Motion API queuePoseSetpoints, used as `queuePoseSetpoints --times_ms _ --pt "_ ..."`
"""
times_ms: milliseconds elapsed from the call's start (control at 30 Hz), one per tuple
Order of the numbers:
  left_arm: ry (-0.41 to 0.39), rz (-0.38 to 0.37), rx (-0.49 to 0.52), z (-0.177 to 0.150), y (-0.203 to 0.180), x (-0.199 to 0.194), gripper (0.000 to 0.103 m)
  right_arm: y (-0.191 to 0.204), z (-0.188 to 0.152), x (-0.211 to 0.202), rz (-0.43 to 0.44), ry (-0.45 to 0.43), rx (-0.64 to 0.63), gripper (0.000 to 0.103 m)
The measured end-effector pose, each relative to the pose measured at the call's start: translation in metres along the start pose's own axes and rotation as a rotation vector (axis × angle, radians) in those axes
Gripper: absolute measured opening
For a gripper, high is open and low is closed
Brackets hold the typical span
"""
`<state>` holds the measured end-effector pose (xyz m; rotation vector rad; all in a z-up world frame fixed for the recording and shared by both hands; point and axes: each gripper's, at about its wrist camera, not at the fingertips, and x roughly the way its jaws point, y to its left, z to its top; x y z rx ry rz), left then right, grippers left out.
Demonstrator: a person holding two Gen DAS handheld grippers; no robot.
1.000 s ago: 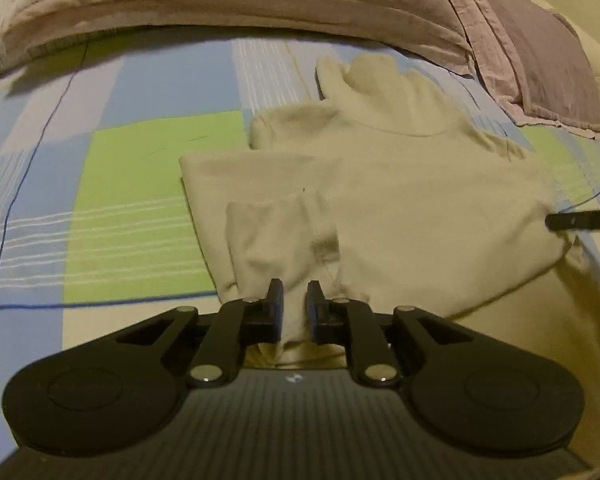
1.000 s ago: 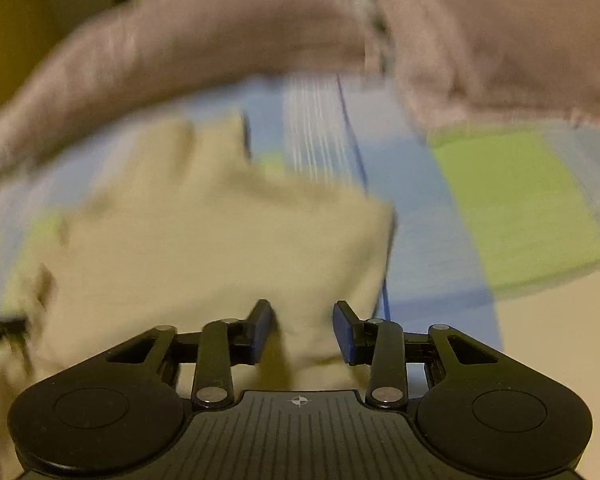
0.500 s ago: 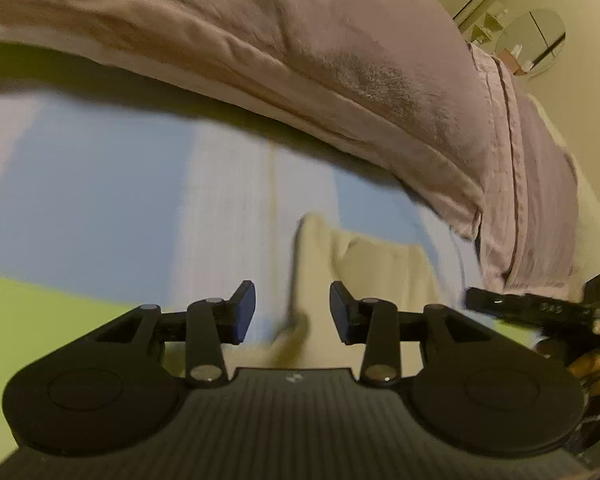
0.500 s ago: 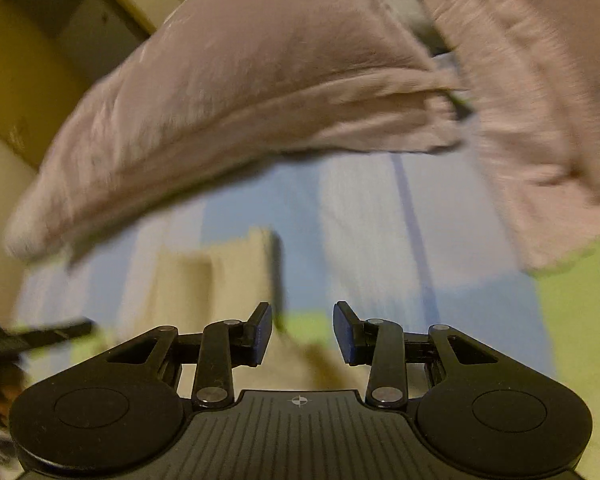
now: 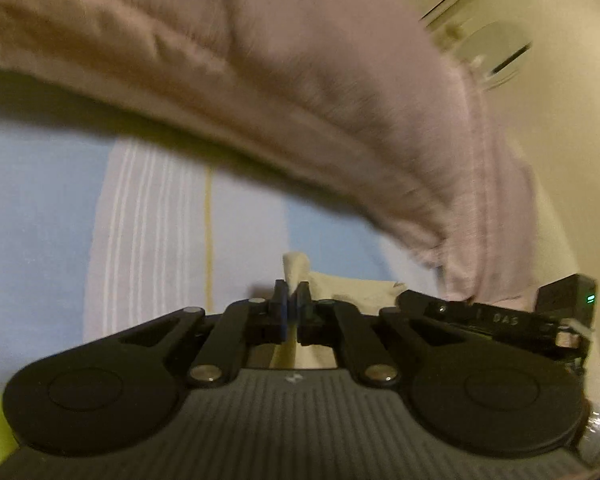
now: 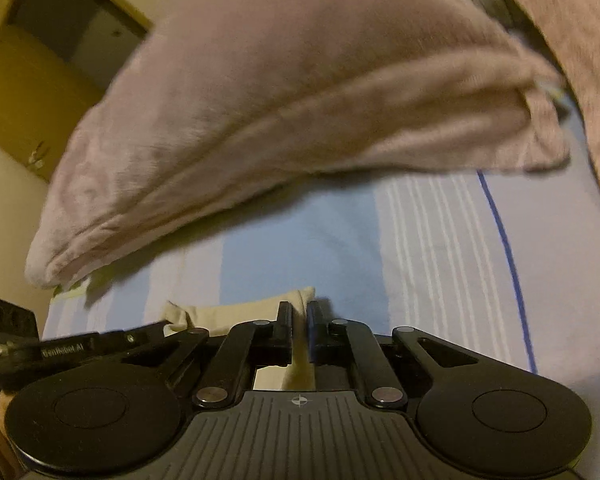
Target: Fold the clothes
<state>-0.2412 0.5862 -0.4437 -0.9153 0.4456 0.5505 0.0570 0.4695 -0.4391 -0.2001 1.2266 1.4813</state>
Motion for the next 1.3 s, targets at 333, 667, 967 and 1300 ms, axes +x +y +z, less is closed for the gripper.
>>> queuePoseSetpoints --times_ms 333,667,967,1300 --pt "0.078 0.027 0.094 -0.136 -0.033 -0.092 0.001 0.041 -0.100 -0.080 -0.014 0.082 -0.277 0.006" --pt "0.033 0.019 -0.187 -0.150 -0.030 -0.130 0.031 0.041 -0.137 -0.125 -0.012 -0.010 0.060 0.060" --pt "0.118 0.253 0.142 -0.172 -0.057 -0.078 0.005 0.044 -0.126 -0.051 -0.099 0.036 0.251 0.007" --pt "-0.009 0.218 0.204 -0.164 -0.081 -0.101 0.004 0.114 -0.125 -0.067 -0.253 -0.076 -0.229 0.008"
